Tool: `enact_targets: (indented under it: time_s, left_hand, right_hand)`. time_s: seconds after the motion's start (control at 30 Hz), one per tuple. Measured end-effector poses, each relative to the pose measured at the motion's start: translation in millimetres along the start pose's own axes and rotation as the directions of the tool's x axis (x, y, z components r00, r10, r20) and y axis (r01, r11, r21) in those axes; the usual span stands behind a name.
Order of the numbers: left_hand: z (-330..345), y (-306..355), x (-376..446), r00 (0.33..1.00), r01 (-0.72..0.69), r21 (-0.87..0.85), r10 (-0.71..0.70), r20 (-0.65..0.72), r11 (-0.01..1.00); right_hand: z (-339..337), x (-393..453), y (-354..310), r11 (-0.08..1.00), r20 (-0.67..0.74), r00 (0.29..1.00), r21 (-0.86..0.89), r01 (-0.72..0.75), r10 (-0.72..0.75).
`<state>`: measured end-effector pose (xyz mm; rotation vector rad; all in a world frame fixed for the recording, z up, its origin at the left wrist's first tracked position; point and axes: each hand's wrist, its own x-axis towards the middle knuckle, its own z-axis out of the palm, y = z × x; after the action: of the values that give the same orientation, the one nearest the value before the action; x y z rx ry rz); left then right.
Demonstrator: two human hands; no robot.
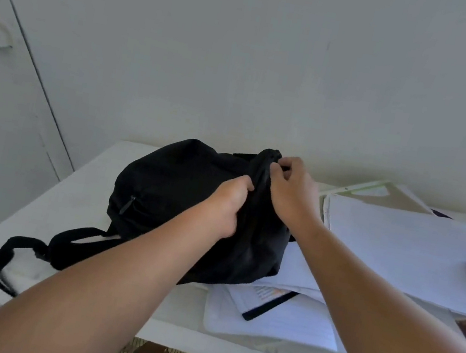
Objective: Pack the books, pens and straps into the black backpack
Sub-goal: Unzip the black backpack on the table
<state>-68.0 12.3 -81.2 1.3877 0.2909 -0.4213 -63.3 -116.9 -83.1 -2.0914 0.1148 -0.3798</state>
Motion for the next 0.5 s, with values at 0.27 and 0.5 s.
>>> enact_targets:
  time_s: [0.27,0.5]
  left_hand:
    - [-81,38,9,0.904,-0.248,0.731,0.423,-0.062,0.636]
    - [-203,78,38,0.779,0.049,0.973,0.600,-0.180,0.228]
  right_hand:
    - [34,3,-5,0.932,0.283,0.954,-0.362,0.013,0.097]
    - [87,-4,-37,0.976,0.438,0.899,-0.205,0.080,0.018]
